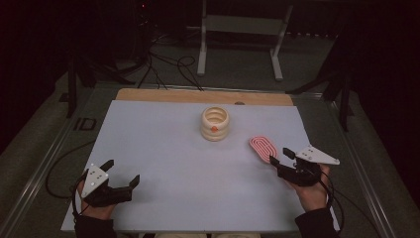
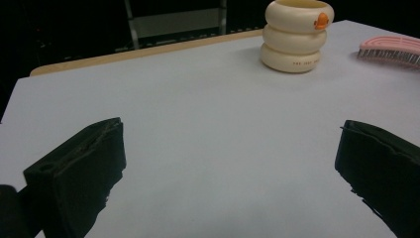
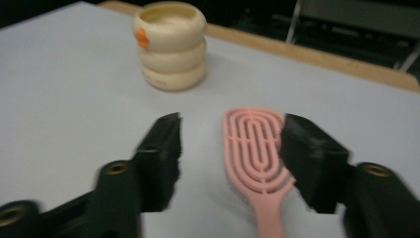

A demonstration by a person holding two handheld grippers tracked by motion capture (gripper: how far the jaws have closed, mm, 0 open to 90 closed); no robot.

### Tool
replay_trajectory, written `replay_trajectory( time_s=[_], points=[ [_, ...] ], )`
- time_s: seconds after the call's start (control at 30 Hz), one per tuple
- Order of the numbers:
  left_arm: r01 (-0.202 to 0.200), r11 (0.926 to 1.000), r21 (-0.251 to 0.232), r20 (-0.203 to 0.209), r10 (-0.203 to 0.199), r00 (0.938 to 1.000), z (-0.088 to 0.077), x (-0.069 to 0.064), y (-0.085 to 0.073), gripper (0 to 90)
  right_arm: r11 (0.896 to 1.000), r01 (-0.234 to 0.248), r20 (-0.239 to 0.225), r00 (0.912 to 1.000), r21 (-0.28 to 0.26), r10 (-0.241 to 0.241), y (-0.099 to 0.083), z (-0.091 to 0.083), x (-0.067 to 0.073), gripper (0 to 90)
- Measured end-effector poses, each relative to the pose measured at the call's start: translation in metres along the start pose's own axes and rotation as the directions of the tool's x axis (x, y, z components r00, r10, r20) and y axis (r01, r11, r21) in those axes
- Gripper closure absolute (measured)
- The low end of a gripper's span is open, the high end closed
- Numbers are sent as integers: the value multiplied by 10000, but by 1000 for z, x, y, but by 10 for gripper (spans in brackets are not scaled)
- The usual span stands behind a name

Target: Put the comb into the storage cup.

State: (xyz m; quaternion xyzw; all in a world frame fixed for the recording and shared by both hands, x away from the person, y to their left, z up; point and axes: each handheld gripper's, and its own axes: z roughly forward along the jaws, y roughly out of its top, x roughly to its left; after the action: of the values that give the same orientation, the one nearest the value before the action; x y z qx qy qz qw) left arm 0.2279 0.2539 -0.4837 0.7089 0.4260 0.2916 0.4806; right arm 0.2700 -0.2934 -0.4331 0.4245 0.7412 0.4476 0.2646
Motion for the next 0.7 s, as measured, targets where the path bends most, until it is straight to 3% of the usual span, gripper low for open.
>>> replay_trajectory(
  time_s=[0.23, 0.47, 0.5, 0.7],
  points=[
    [-10, 10000, -63, -31, 10, 10000, 0, 0, 0, 4, 9963, -57, -53, 10000, -854, 53, -10, -14, 11, 228],
    [-11, 10000, -96, -32, 10, 10000, -1, 0, 0, 3, 9958, -60, -55, 10000, -913, 55, -11, -15, 12, 219],
    [-5, 9999, -105, -28, 4, 10000, -1, -1, 0, 4, 9835, -10, 48, 10000, -1807, 19, -30, -26, 22, 150],
    [5, 9999, -171, 8, -5, 10000, -1, 0, 1, 3, 9782, -277, 177, 9993, -2059, 320, -42, -33, 21, 148]
  ],
)
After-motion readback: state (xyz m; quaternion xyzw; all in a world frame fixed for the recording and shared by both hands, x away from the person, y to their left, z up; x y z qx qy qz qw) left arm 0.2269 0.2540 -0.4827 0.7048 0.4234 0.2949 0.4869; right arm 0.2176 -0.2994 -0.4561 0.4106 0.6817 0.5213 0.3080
